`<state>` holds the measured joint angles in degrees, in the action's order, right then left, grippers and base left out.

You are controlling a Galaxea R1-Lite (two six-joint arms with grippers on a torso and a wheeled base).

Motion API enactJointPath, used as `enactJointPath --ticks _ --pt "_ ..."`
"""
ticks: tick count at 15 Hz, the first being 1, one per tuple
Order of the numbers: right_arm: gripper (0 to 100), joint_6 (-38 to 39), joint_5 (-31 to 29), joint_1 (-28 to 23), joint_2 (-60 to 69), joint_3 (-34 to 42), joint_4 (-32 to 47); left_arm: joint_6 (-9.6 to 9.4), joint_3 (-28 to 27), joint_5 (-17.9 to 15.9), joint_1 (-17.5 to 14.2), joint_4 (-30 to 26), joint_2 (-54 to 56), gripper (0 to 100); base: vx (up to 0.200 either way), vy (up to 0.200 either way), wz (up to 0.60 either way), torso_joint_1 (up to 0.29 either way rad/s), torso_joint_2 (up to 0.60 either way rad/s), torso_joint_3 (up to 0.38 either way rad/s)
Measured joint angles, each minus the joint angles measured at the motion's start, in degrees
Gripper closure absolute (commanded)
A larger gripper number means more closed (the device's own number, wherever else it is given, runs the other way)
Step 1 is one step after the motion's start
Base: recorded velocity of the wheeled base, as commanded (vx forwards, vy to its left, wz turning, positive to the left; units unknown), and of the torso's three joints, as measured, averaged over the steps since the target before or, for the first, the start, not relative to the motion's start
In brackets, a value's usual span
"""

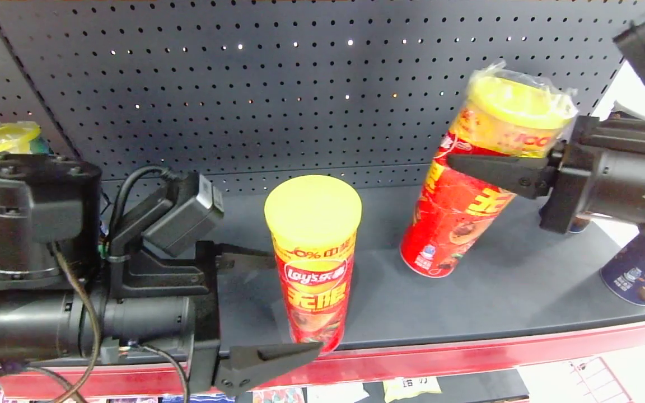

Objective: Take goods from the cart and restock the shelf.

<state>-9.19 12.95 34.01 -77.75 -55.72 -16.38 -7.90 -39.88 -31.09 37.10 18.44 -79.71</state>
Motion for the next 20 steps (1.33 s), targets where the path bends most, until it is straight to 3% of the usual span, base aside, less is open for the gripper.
enactJointPath --ticks 4,6,8,15,16,20 --pt "100 0.06 0.02 3.3 -9.01 -5.96 -2.28 0.24 6.86 1.23 -3.58 -0.02 7.17 0 0.0 0.0 0.0 0.0 0.0 0.0" --pt "100 0.05 0.0 3.88 -13.79 -8.45 -6.24 2.0 9.59 2.51 -4.72 -0.17 11.11 0 0.0 0.0 0.0 0.0 0.0 0.0" --pt "100 0.0 -0.06 4.68 -17.75 -10.79 -7.4 3.91 10.93 6.42 -5.27 -0.2 14.31 0 0.0 0.0 0.0 0.0 0.0 0.0" --pt "100 1.28 -0.33 6.14 -22.55 -11.91 -7.53 4.23 13.03 7.39 -6.97 -0.3 20.1 0 0.0 0.0 0.0 0.0 0.0 0.0" --pt "0 1.32 -0.39 6.14 -22.66 -11.89 -7.56 4.23 13.06 7.41 -7.06 -0.3 20.37 0 0.0 0.0 0.0 0.0 0.0 0.0" --pt "0 1.95 -0.55 6.39 -22.55 -11.53 -7.58 4.21 13.06 7.44 -7.14 -0.28 20.87 0 0.0 0.0 0.0 0.0 0.0 0.0"
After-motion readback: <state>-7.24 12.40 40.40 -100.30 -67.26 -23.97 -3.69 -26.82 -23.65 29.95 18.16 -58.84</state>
